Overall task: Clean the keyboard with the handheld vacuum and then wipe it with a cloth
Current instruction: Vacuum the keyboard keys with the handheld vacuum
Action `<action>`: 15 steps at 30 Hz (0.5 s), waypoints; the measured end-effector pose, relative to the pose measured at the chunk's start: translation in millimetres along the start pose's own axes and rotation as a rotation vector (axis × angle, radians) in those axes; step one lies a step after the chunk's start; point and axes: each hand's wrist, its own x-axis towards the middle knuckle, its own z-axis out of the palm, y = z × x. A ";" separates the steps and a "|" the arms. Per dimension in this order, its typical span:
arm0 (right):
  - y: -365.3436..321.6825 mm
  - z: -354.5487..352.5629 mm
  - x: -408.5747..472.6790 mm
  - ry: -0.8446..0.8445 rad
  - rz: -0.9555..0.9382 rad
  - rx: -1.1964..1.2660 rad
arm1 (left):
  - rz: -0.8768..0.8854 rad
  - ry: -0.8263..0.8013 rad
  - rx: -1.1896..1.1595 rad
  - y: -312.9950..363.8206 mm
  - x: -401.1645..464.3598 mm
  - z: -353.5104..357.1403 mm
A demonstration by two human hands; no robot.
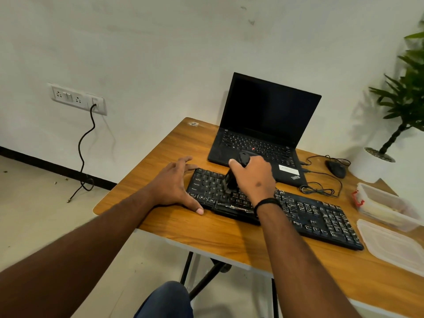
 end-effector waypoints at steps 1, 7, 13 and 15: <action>-3.5 4.4 -4.0 -0.032 -0.066 -0.005 | 0.002 0.001 -0.002 0.2 -0.2 0.0; -8.2 -2.8 8.3 -0.133 -0.103 -0.171 | -0.005 -0.017 -0.007 -2.1 0.4 -0.6; -17.1 20.2 -2.9 -0.066 -0.076 -0.077 | 0.018 -0.022 0.001 -3.9 0.3 -0.8; -18.3 14.4 1.0 -0.153 -0.062 -0.070 | 0.015 -0.016 -0.001 -4.5 0.4 0.1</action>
